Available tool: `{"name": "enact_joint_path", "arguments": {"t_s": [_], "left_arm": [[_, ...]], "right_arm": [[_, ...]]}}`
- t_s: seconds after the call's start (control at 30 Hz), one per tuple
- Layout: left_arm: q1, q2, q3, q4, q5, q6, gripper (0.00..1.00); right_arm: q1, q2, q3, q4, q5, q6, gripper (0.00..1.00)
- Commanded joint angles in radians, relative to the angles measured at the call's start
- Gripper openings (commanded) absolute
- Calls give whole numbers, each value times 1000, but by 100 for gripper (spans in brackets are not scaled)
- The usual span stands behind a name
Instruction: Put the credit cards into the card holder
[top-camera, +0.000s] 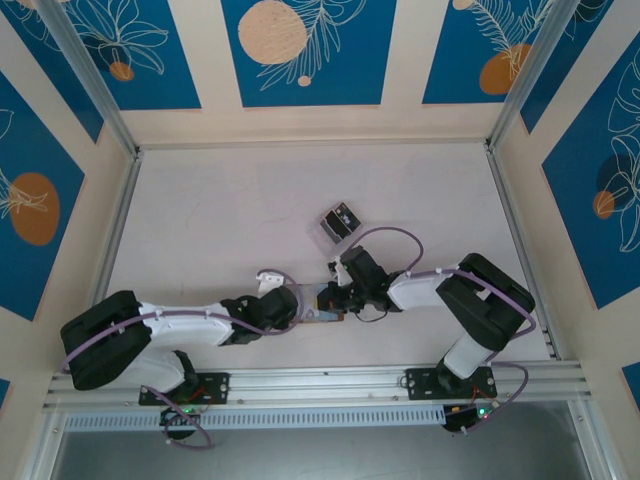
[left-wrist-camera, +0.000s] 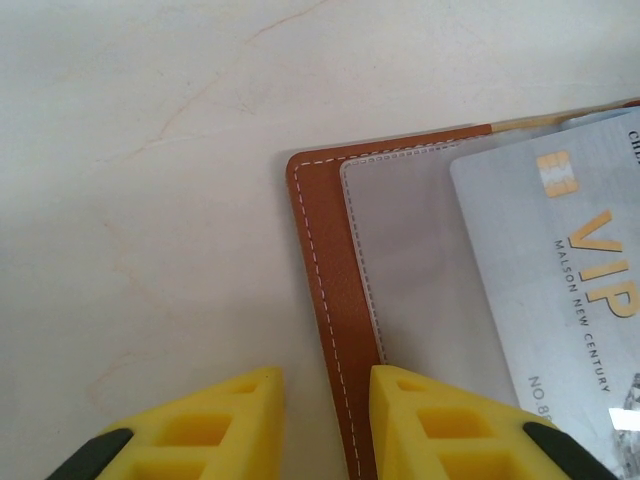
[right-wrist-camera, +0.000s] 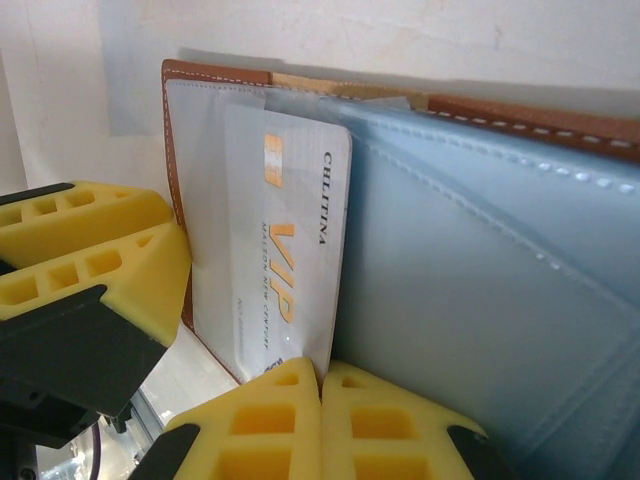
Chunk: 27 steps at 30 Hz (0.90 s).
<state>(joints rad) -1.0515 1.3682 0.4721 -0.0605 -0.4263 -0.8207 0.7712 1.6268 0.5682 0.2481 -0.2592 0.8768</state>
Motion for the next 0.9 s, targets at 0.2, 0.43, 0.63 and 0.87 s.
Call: {"name": "enact_joint_path", "arguments": {"t_s": [0.2, 0.43, 0.63, 0.87], "left_arm": [[-13, 40, -13, -43, 18, -11, 28], [-19, 45, -13, -38, 17, -11, 28], [-23, 48, -12, -35, 20, -14, 28], [-30, 42, -2, -46, 21, -12, 28]], "right_arm": [[36, 64, -21, -171, 24, 14, 0], [61, 80, 1, -164, 30, 20, 0], [86, 87, 4, -139, 38, 41, 0], [112, 67, 19, -155, 82, 47, 0]]}}
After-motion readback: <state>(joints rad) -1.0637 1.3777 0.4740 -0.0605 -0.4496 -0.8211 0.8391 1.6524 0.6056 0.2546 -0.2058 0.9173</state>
